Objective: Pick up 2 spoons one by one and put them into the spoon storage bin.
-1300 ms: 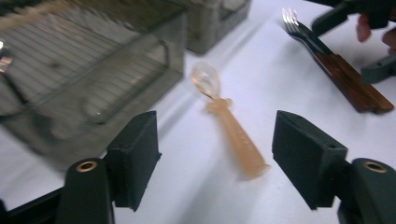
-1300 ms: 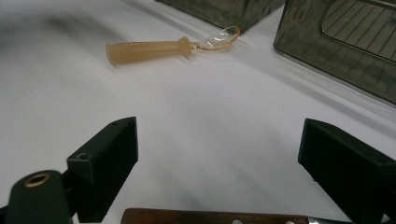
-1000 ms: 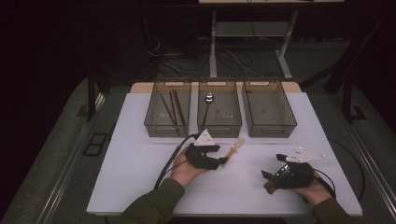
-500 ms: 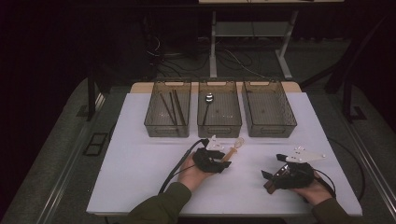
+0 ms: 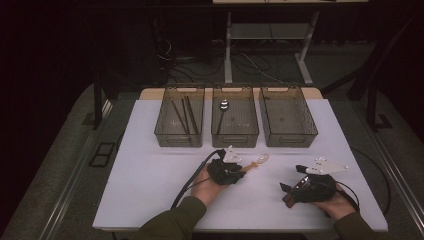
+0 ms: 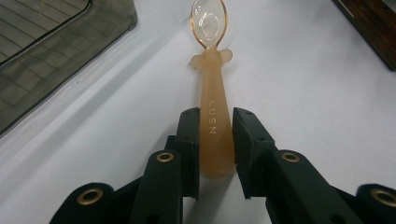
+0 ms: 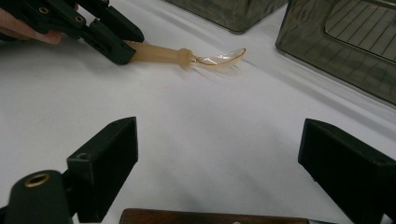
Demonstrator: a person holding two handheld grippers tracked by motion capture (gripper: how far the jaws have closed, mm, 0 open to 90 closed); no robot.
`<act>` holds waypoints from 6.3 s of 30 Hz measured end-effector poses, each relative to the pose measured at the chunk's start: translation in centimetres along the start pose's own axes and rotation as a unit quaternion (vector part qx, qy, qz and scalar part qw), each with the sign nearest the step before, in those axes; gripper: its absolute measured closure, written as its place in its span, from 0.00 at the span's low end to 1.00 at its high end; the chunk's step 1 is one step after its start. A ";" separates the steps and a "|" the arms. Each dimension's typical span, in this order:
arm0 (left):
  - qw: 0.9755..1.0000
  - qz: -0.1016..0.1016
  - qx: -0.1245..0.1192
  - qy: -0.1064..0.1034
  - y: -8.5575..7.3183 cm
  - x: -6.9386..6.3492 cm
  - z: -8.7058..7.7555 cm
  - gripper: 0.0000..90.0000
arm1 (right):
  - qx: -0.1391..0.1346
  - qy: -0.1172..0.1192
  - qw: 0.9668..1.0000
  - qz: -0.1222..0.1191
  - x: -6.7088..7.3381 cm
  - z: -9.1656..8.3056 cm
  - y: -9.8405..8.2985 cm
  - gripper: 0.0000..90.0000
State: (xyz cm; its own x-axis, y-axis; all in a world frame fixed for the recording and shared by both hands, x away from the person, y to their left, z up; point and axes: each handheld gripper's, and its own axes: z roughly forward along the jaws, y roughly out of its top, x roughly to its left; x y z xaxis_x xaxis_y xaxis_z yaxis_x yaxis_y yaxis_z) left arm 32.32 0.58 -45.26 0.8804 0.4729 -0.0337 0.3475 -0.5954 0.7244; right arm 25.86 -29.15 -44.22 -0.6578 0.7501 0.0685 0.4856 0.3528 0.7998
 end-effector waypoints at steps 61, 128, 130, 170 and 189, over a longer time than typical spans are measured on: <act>0.997 -0.012 -0.067 -0.033 5.9 7.3 -6.6 0.82 | -0.004 -0.004 1.000 -0.001 -0.1 -0.2 0.0 0.13; 0.996 -0.041 -0.069 0.031 7.3 10.5 -5.8 0.39 | -0.005 0.001 1.000 0.000 -0.1 -0.3 0.0 0.13; 0.995 -0.047 -0.078 0.027 7.0 10.2 -6.2 0.38 | -0.004 0.000 1.000 0.000 -0.1 -0.2 0.0 0.13; 0.995 -0.031 -0.097 0.014 -4.9 3.9 -10.7 0.08 | 0.006 0.009 1.000 -0.001 -0.1 -0.2 0.1 0.13; 0.994 -0.043 -0.094 0.023 -8.8 3.3 -12.1 0.00 | 0.054 0.070 0.996 -0.029 -0.2 -2.0 0.2 0.37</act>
State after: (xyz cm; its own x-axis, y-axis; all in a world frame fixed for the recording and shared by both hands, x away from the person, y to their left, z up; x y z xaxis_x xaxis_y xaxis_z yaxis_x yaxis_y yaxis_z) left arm 28.30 15.25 -43.36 0.8331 0.5484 -0.0728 0.3510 -0.4222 0.8358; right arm 24.94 -30.36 -42.92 -0.7563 0.6444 0.1124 0.4984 0.4564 0.7370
